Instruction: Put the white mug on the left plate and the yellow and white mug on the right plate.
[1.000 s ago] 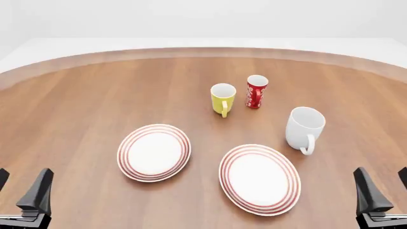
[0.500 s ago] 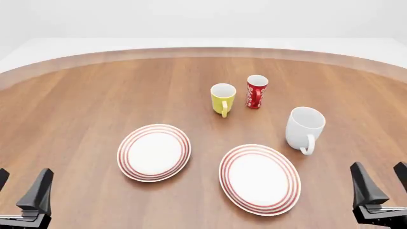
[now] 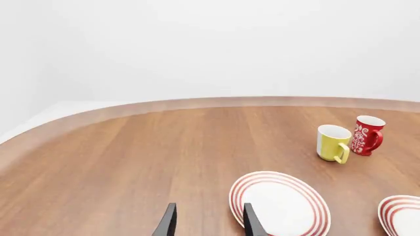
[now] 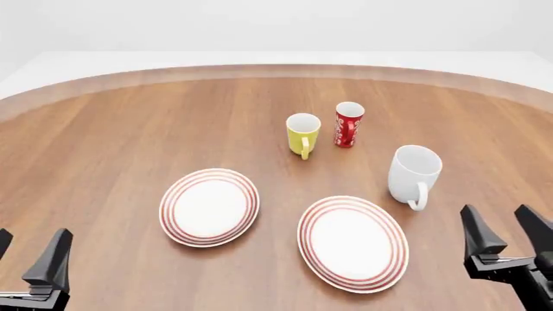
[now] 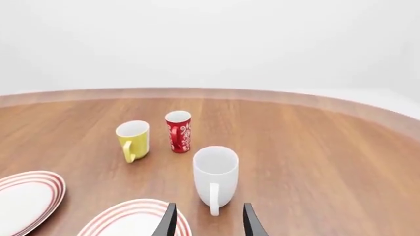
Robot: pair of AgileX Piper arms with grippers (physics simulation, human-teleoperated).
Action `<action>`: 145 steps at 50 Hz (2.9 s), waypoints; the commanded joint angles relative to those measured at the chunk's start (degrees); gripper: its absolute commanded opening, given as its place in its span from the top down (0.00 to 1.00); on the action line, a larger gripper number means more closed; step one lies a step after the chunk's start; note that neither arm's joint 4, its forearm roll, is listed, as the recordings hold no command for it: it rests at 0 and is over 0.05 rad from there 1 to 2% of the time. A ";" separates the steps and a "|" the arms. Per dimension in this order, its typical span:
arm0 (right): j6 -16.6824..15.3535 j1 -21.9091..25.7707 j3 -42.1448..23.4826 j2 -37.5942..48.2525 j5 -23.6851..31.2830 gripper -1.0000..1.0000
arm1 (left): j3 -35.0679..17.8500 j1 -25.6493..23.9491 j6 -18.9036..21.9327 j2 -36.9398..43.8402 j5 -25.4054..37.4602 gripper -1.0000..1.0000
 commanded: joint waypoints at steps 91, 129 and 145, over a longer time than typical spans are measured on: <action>2.72 -0.97 -8.31 63.84 -46.25 0.00 | 0.00 0.00 0.00 0.00 0.00 0.00; 3.21 -1.61 -12.39 71.90 -47.06 0.00 | 0.00 0.00 0.00 0.00 0.00 0.00; 3.59 -1.34 -13.47 74.25 -47.06 0.00 | 0.00 0.00 0.00 0.00 0.00 0.00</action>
